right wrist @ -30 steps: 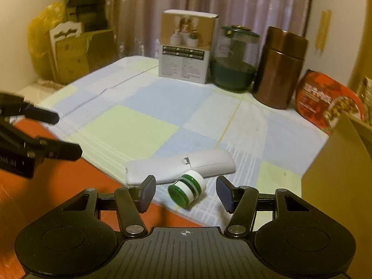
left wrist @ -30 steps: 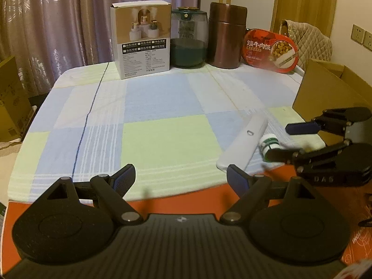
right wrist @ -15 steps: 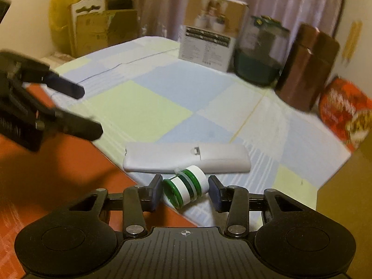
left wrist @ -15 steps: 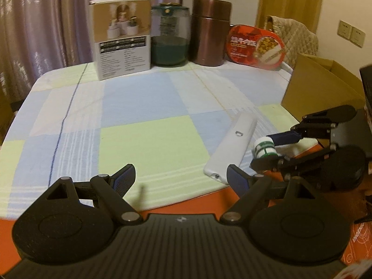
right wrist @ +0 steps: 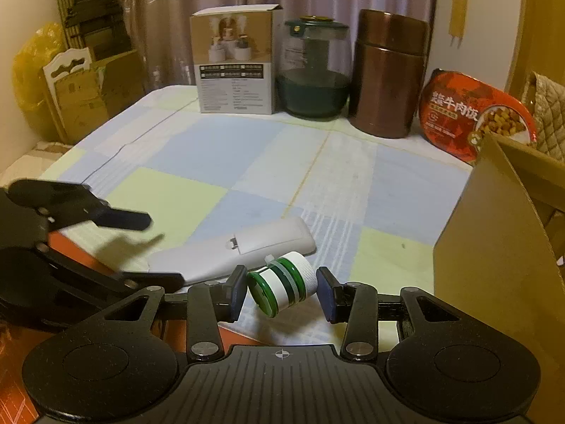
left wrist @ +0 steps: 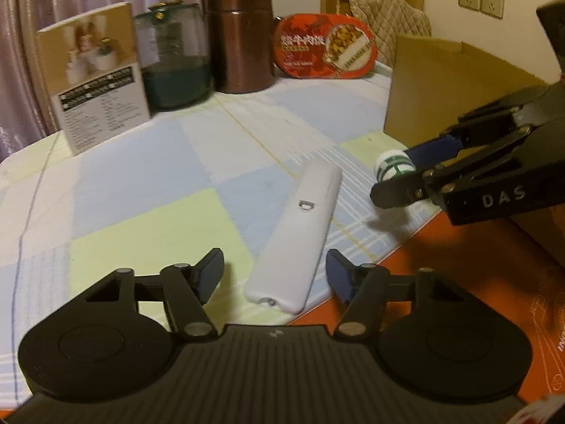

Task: Organize rigid objects
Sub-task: 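Grasp the green-and-white roll with the right gripper while the left gripper grasps the white stick, then carry the white stick and green-and-white roll over the cardboard box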

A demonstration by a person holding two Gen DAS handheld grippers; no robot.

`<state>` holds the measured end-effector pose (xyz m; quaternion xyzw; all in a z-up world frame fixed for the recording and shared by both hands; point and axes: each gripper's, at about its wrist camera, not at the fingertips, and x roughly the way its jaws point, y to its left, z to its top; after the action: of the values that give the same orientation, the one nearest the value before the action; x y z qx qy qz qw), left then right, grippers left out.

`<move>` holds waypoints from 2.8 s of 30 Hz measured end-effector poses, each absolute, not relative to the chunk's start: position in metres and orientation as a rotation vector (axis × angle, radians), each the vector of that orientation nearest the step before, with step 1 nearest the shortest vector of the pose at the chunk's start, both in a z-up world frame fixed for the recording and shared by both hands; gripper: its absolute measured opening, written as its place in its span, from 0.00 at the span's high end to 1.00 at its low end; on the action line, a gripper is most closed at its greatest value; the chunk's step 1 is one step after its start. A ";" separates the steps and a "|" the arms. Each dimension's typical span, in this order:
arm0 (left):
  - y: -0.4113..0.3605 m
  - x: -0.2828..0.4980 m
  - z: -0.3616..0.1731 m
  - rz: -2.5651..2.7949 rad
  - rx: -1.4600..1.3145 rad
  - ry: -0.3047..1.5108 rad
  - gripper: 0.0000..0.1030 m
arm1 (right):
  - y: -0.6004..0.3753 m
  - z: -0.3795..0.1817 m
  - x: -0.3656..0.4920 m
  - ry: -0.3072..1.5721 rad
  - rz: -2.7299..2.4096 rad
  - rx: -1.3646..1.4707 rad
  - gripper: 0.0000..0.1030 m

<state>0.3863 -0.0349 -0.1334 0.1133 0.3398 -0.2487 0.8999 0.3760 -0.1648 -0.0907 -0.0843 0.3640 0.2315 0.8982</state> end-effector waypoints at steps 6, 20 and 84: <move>-0.040 0.382 -0.131 -0.491 0.216 0.733 0.65 | -0.167 -0.090 0.377 0.765 0.462 -0.141 0.62; -0.010 0.304 -0.115 -0.278 0.098 0.834 0.62 | -0.155 -0.082 0.338 0.901 0.524 -0.062 0.62; -0.048 0.122 0.013 -0.183 -0.117 0.665 0.68 | -0.238 0.022 0.121 0.622 0.364 0.059 0.62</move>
<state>0.1218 -0.0480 0.0130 -0.0574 0.3260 -0.0896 0.9394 0.1214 -0.2379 0.0225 0.0289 0.3044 0.1783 0.9353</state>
